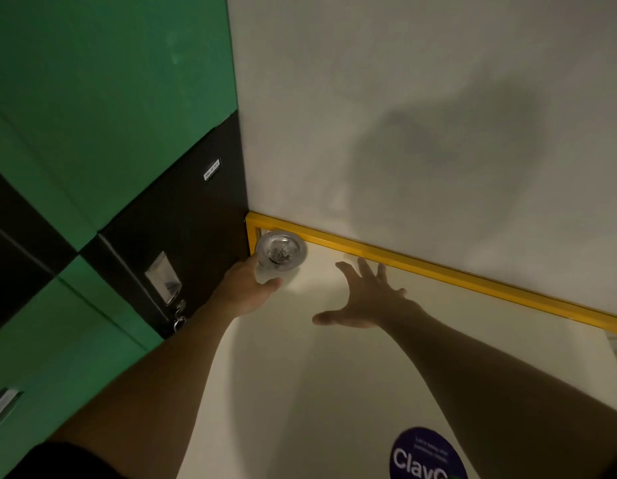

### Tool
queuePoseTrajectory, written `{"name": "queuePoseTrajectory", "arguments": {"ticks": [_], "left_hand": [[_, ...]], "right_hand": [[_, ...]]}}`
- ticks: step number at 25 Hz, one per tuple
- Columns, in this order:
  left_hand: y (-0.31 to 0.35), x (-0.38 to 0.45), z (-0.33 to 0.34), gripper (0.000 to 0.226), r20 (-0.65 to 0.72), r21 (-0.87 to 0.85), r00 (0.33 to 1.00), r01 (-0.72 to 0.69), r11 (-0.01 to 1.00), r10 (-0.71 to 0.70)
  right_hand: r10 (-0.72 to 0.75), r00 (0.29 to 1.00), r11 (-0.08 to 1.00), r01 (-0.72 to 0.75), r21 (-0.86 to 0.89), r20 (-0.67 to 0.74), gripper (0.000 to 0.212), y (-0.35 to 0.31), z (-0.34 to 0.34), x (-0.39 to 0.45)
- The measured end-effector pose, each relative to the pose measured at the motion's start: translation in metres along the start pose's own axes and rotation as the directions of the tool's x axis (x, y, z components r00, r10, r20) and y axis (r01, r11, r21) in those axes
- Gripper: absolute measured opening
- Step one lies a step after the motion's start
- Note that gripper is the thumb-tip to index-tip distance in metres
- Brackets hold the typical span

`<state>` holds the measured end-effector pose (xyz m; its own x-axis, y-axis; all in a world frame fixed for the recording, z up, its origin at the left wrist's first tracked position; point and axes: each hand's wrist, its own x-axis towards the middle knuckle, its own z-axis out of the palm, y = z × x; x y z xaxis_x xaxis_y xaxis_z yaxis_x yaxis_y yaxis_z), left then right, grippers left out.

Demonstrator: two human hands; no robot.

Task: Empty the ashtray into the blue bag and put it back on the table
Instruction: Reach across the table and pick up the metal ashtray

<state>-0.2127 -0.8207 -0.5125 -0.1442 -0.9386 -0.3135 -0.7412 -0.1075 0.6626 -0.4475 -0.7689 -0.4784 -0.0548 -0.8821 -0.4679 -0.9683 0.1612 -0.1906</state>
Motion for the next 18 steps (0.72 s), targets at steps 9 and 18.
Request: {"name": "queuePoseTrajectory", "arguments": {"ticks": [9, 18], "left_hand": [[-0.021, 0.083, 0.021, 0.064, -0.131, -0.062, 0.985, 0.103, 0.993, -0.11], [-0.029, 0.129, 0.029, 0.062, -0.224, -0.087, 0.968, 0.094, 0.992, -0.111]], "right_hand": [[0.016, 0.998, 1.0, -0.015, -0.009, 0.068, 0.127, 0.004, 0.033, 0.072], [0.038, 0.995, 0.999, -0.039, 0.011, 0.093, 0.133, -0.001, 0.058, 0.106]]}}
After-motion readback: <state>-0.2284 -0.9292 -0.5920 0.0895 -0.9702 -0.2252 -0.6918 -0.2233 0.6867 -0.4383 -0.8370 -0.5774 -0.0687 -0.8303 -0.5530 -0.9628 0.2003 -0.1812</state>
